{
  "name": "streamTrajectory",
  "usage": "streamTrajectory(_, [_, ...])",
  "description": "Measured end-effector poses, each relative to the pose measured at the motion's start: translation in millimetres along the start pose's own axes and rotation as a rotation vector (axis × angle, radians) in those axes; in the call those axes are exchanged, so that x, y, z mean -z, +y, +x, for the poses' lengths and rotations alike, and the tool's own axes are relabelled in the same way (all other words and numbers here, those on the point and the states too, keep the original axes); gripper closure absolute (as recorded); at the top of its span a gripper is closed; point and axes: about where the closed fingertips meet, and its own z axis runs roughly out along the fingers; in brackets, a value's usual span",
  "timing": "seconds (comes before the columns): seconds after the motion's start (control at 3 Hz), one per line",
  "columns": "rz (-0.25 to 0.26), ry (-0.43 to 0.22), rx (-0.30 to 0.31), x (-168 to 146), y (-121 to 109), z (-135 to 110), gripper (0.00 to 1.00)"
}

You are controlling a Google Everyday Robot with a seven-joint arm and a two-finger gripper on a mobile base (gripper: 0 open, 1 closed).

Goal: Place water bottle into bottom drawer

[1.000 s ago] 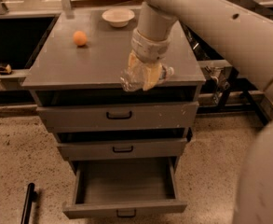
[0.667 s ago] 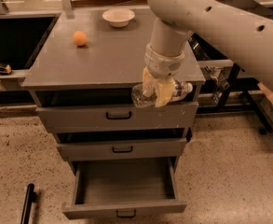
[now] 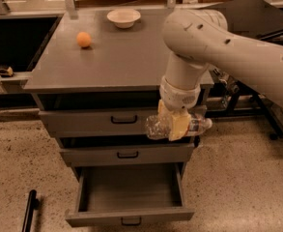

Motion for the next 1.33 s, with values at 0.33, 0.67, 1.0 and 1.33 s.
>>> streamTrajectory(0.33, [-0.003,-0.037,-0.008,-6.3,3.5,-5.2,1.0])
streamTrajectory(0.67, [-0.002,-0.033,-0.007,-5.7,3.0,-4.7,1.0])
streamTrajectory(1.0, [0.025,-0.109,-0.024,-21.0,-1.1,2.2,1.0])
streamTrajectory(1.33, [0.026,-0.351,-0.02,-94.3,8.8,-4.6,1.0])
